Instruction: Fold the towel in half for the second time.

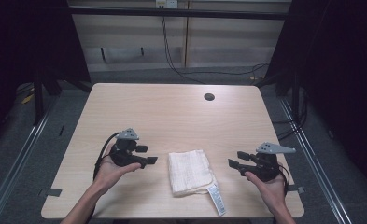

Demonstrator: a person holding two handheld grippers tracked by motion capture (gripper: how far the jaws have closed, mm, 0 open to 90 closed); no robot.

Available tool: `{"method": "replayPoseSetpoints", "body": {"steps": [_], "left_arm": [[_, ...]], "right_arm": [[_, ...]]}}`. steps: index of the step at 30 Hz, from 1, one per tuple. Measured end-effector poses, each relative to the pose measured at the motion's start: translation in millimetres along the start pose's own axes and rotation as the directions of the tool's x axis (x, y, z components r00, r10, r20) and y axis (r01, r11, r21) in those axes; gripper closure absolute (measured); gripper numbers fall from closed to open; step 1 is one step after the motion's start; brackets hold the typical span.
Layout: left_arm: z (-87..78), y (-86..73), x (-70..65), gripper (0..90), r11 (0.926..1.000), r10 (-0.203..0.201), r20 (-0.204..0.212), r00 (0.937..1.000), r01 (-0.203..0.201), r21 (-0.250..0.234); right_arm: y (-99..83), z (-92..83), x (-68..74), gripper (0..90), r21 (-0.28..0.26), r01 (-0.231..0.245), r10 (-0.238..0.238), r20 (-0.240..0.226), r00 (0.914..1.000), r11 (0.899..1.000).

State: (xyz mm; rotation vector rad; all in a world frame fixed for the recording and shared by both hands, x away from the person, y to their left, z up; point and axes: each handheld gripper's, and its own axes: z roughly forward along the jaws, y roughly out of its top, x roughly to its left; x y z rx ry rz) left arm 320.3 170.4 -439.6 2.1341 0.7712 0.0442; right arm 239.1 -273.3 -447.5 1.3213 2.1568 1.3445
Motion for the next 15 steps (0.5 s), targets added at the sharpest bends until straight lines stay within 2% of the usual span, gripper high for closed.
{"method": "replayPoseSetpoints", "body": {"steps": [3, 7, 9, 11, 13, 15], "left_arm": [[-12.0, -10.0, 2.3, 33.2, 0.9998, -0.016, -0.029, 0.9995, 0.016, -0.007], [-22.8, -29.5, 8.3, 31.4, 0.9971, -0.075, -0.048, 0.9961, 0.074, -0.017], [-27.6, -39.6, 10.6, 28.3, 0.9943, -0.106, -0.041, 0.9935, 0.105, -0.015], [-34.9, -48.8, 11.2, 28.1, 0.9939, -0.109, -0.074, 0.9912, 0.108, -0.024], [-40.5, -59.5, 11.6, 27.7, 0.9903, -0.136, -0.084, 0.9871, 0.133, -0.041], [-41.5, -69.8, 11.1, 26.6, 0.9902, -0.138, -0.098, 0.9856, 0.135, -0.036]], "right_arm": [[-3.8, -4.6, -4.8, 44.0, 0.003, -0.01, 0.01, 0.014, 0.9999, 1.0], [-11.6, -9.6, -13.3, 43.1, 0.019, -0.024, 0.024, 0.046, 0.9987, 1.0], [-16.3, -12.3, -17.7, 42.7, 0.017, -0.035, 0.034, 0.057, 0.9978, 0.999], [-21.0, -14.2, -21.4, 42.9, 0.01, -0.041, 0.04, 0.075, 0.9964, 0.999], [-24.7, -15.1, -24.2, 42.1, 0.011, -0.044, 0.043, 0.085, 0.9955, 0.999], [-27.8, -16.5, -26.9, 41.0, 0.005, -0.04, 0.04, 0.097, 0.9945, 0.999]]}}
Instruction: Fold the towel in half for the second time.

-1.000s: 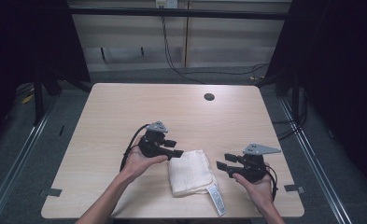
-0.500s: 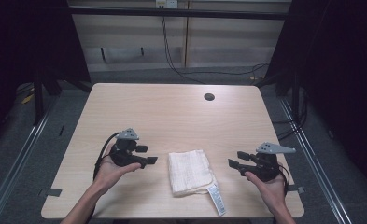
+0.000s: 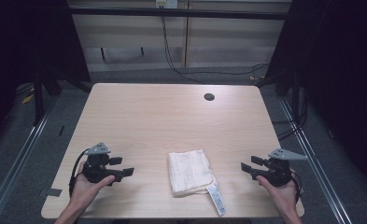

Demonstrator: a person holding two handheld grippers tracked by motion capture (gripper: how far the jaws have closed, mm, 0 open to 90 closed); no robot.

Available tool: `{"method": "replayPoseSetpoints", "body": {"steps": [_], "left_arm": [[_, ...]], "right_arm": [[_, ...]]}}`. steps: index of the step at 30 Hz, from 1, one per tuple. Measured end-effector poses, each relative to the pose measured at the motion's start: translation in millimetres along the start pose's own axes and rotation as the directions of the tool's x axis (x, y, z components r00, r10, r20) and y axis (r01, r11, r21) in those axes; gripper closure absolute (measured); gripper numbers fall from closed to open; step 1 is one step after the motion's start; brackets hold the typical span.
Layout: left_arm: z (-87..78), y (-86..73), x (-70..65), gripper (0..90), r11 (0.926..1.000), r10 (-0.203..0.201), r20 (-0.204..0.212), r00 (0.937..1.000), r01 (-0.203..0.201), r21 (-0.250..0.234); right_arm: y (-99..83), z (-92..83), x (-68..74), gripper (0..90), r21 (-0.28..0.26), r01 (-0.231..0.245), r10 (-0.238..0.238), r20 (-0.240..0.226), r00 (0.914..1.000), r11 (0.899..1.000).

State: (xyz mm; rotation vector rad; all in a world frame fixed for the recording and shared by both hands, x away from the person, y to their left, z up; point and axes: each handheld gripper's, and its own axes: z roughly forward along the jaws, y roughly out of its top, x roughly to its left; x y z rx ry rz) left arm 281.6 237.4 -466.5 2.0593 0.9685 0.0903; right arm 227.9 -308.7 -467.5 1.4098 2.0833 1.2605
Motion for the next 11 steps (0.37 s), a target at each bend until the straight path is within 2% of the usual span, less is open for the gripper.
{"method": "replayPoseSetpoints", "body": {"steps": [2, 3, 4, 7, 11], "left_arm": [[0.5, -10.1, 0.0, 27.1, 0.9999, 0.006, -0.009, 0.9999, -0.006, 0.01], [-0.3, -13.1, 0.2, 27.0, 0.9994, 0.023, -0.019, 0.9996, -0.023, 0.028], [-1.9, -14.7, 0.7, 27.0, 0.9991, 0.032, -0.023, 0.9992, -0.032, 0.026], [-6.2, -15.9, 5.7, 26.7, 1.0, -0.007, -0.029, 0.9996, 0.007, 0.002], [-4.6, -13.6, 5.2, 26.3, 0.9999, 0.011, -0.035, 0.9993, -0.011, 0.005]], "right_arm": [[-2.7, 0.2, -2.9, 40.5, 0.002, 0.003, -0.003, 0.019, 0.9998, 1.0], [-4.2, 0.3, -4.3, 39.3, 0.002, 0.0, 0.0, 0.023, 0.9997, 1.0], [-5.7, 0.2, -5.6, 38.8, -0.001, -0.012, 0.012, 0.023, 0.9997, 1.0], [-8.7, 0.0, -7.1, 37.5, 0.001, -0.017, 0.017, 0.034, 0.9993, 1.0], [-12.6, 5.3, -9.2, 34.1, 0.015, -0.014, 0.013, 0.072, 0.9973, 1.0]]}}
